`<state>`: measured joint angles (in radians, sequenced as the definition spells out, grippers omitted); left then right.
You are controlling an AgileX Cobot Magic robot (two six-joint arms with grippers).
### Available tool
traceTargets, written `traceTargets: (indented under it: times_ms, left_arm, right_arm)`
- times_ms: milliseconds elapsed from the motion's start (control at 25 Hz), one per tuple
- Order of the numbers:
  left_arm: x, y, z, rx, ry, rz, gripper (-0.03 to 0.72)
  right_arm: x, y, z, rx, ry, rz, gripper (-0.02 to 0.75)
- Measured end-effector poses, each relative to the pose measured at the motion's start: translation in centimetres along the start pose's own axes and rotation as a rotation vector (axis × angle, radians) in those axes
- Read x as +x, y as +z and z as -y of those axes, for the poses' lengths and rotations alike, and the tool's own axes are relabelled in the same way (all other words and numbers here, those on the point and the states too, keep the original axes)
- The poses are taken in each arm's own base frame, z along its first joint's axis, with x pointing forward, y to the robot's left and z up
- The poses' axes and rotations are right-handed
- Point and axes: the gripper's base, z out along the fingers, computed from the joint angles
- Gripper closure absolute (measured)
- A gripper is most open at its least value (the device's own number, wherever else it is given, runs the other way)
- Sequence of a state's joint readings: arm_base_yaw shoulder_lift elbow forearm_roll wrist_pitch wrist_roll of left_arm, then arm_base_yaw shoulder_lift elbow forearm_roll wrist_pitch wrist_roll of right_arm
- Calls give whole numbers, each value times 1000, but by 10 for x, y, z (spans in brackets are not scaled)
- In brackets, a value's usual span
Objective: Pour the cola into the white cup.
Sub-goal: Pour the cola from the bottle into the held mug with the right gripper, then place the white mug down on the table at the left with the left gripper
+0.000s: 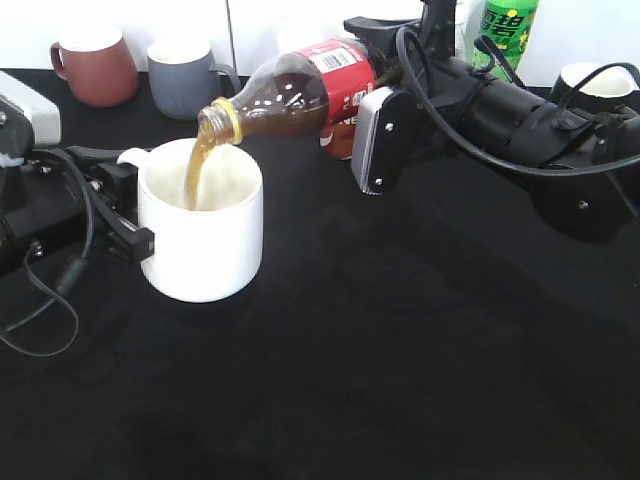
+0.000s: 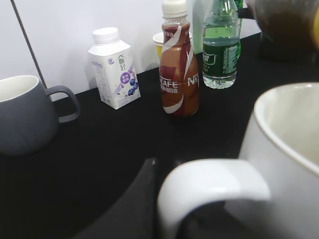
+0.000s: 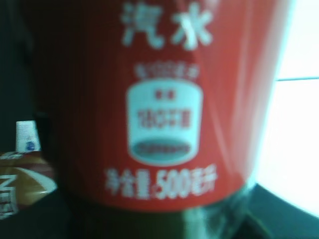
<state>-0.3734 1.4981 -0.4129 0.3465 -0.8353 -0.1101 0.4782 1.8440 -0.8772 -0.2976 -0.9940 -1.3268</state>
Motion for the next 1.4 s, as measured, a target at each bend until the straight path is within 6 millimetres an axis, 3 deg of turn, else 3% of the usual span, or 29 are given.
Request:
traceTargets:
  times_ms: [760,1160,1280,1400]
  left_arm:
    - [-1,0,0,1,0,12,638]
    - [-1,1,0,-2,-5,20,638]
    - [-1,1,0,-2,-6,20,638]
    - [-3,1,-1,-13,-16,47,638]
  right_arm:
    - [0,0,1,6,-100,-1,353]
    - [0,0,-1,-7,142,-5,353]
    - [0,0,-1,-10,377,-4,353]
    - [0,0,-1,-8,974,-8,353]
